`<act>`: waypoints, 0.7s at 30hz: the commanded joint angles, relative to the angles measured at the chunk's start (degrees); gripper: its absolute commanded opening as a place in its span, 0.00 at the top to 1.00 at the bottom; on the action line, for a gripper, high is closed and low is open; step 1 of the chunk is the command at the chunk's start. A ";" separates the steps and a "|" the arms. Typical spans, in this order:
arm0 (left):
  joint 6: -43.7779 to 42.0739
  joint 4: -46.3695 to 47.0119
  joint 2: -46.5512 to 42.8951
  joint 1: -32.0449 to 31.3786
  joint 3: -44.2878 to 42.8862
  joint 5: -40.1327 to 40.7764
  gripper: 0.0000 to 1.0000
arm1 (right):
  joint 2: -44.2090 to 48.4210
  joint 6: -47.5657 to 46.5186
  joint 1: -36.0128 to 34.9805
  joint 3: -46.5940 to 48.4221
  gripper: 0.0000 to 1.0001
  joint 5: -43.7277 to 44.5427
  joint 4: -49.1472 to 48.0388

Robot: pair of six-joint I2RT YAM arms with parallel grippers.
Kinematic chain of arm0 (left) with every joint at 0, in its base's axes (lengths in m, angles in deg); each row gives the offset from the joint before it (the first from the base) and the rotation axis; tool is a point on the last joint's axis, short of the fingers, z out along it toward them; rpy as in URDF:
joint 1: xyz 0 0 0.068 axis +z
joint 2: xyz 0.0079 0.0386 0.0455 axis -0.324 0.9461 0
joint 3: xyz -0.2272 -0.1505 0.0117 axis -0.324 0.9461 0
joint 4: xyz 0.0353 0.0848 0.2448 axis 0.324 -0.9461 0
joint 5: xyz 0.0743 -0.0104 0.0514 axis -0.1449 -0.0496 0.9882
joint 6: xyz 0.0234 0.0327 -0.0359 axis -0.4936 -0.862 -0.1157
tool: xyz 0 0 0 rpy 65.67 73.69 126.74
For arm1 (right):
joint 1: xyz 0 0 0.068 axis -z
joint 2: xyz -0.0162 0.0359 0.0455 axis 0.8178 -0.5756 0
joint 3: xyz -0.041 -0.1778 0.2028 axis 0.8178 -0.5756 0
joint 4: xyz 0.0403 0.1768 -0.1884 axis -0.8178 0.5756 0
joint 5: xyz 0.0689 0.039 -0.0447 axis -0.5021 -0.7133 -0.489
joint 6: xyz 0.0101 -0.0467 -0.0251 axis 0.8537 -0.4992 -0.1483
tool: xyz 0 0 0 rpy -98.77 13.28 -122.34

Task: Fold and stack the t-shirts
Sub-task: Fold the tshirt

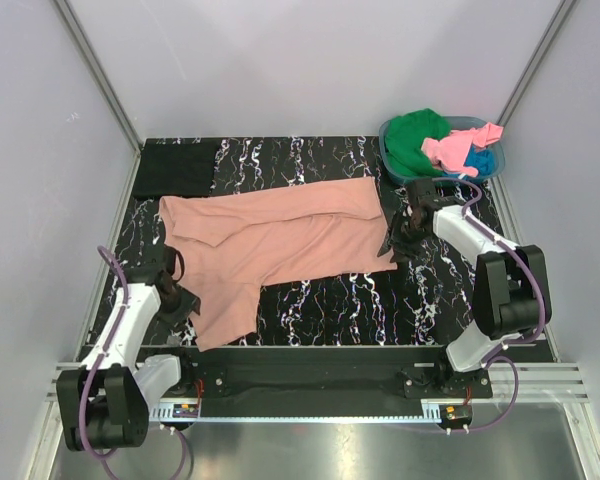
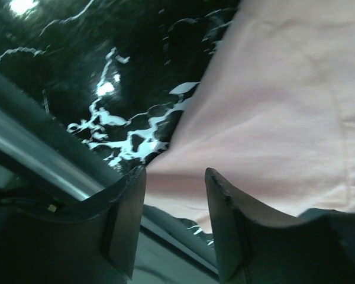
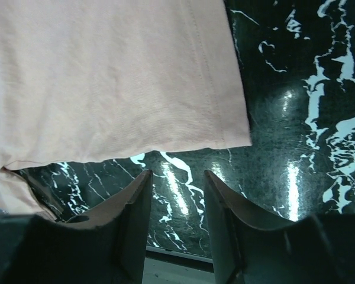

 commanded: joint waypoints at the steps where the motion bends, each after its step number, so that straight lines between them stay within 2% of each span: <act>1: 0.89 -0.95 -1.29 -0.28 0.12 1.82 0.52 | 2.06 0.98 -0.62 0.19 0.53 -2.53 -2.15; 6: 1.49 -2.70 -3.58 -2.03 -1.02 2.77 0.49 | 1.71 3.10 -1.32 -0.16 0.50 -4.91 -3.12; 9: 0.61 -3.06 -1.04 -4.92 -3.56 6.81 0.48 | 1.98 2.40 -1.41 0.01 0.50 -3.77 -3.56; 11: -1.14 -1.49 1.86 -5.20 -4.27 5.61 0.49 | 0.66 1.52 -1.41 0.54 0.50 -3.68 -3.56; 13: -1.67 0.53 3.53 -5.29 -6.64 3.32 0.57 | -0.83 1.43 -1.50 1.86 0.51 -4.29 -3.64; 16: -3.95 4.22 3.37 -5.55 -11.55 3.31 0.61 | -2.06 1.08 -1.67 4.05 0.51 -4.29 -3.65; 19: -8.43 6.52 6.69 -5.55 -16.65 4.63 0.61 | -3.82 0.29 -1.76 7.39 0.51 -2.54 -1.45; 21: -11.58 6.26 12.12 -5.55 -21.58 4.46 0.56 | -4.79 -0.50 -1.85 9.84 0.50 0.08 0.30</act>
